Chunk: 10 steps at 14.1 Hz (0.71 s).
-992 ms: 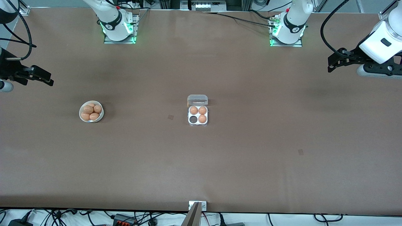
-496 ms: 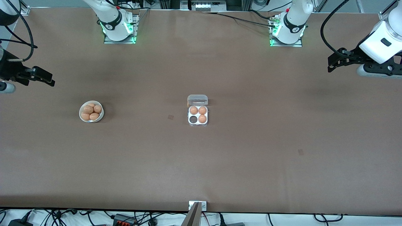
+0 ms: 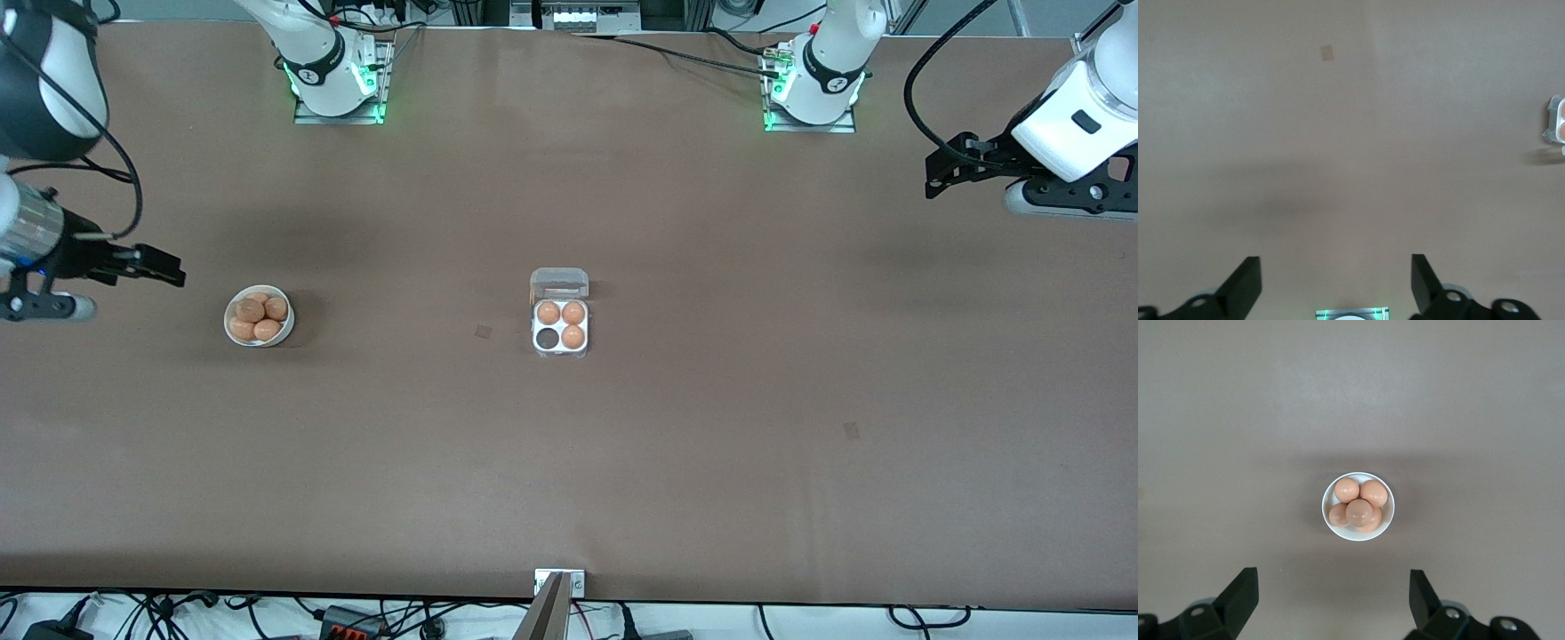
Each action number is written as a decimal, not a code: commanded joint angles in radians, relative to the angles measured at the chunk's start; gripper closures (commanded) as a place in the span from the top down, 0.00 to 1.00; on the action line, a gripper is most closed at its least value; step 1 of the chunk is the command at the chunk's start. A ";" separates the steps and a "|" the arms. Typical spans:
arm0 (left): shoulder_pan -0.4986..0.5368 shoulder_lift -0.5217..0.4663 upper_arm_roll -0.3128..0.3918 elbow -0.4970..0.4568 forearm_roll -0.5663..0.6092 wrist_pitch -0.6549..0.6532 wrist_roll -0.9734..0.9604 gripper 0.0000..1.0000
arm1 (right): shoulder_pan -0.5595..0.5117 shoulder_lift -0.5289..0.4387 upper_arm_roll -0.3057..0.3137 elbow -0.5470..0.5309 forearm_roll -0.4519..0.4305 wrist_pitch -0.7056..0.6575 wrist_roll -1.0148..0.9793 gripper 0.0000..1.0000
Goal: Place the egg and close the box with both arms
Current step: 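Move the right gripper over the egg bowl while the left gripper approaches the box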
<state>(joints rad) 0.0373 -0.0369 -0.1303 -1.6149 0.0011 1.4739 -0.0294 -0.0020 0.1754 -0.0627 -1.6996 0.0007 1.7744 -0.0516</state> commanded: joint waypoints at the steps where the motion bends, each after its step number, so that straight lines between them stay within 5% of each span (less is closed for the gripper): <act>1: 0.006 0.011 -0.003 0.024 0.002 -0.067 0.019 0.27 | -0.010 0.056 0.004 0.008 -0.005 0.007 -0.005 1.00; 4: -0.005 0.014 -0.008 0.027 0.002 -0.132 0.019 0.01 | -0.006 0.108 0.003 0.008 -0.013 0.049 -0.005 1.00; 10: -0.048 0.025 -0.026 0.026 -0.018 -0.183 0.026 0.01 | -0.023 0.246 0.001 0.002 -0.008 0.076 -0.005 1.00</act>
<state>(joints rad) 0.0244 -0.0281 -0.1367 -1.6121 -0.0041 1.3510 -0.0145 -0.0134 0.3873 -0.0678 -1.7019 0.0006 1.8400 -0.0516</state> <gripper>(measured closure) 0.965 0.000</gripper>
